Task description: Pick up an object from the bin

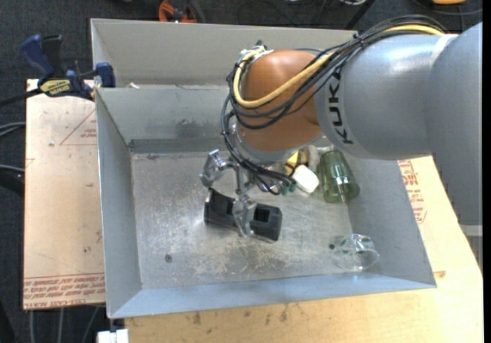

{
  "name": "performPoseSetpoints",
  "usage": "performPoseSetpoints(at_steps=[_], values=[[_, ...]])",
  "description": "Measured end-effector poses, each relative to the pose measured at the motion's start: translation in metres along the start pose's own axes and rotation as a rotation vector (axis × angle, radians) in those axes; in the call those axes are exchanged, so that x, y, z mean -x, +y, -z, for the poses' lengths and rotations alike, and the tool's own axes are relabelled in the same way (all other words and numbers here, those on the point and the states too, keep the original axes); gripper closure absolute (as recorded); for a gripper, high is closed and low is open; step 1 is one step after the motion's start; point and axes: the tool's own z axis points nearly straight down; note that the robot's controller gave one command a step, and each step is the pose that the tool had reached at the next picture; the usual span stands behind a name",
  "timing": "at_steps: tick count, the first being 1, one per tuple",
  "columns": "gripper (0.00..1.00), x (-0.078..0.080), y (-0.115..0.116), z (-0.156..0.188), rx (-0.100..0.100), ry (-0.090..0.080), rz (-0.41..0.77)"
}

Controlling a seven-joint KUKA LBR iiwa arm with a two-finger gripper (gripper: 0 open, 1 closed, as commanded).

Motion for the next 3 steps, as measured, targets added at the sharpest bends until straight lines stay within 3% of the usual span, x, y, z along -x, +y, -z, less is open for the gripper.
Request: performPoseSetpoints(at_steps=[1, 2, 3], values=[[1.0, 0.018, -0.03, -0.052, 0.025, 0.025, 0.262], [1.0, 0.018, -0.03, -0.052, 0.026, 0.026, 0.261], [1.0, 0.007, -0.032, 0.068, 0.007, 0.014, 0.418]])
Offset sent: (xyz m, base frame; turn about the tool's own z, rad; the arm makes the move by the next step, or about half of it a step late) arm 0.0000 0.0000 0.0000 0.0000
